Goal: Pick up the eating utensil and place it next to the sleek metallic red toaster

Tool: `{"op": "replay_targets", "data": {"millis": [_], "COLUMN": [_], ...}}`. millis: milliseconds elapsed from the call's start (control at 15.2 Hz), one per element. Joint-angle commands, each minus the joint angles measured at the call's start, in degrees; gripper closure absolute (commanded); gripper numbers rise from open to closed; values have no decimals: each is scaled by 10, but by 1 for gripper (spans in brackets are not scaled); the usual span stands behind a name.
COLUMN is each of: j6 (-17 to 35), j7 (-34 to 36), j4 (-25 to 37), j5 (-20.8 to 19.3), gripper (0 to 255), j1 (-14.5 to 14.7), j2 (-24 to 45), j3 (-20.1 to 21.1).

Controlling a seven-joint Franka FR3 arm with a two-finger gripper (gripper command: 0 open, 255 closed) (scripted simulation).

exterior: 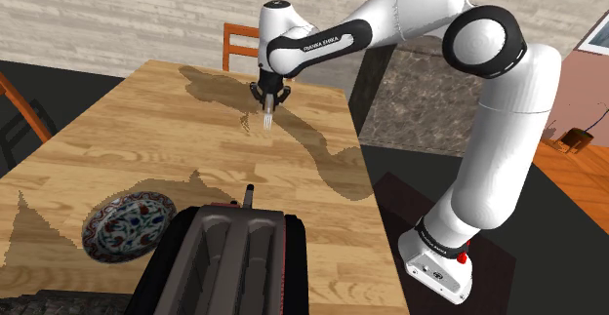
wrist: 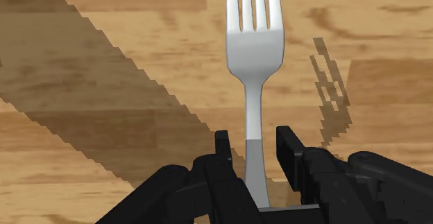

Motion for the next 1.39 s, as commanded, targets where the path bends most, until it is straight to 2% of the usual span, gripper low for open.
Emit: {"op": "replay_targets", "data": {"millis": [0,1320], "j6": [-14,-150], "j7": [-3,-30], "j4": [10,111], "j5": [3,25], "gripper": [255,255], "j1": [0,0], "j2": [-4,-42], "j3": [1,9]}}
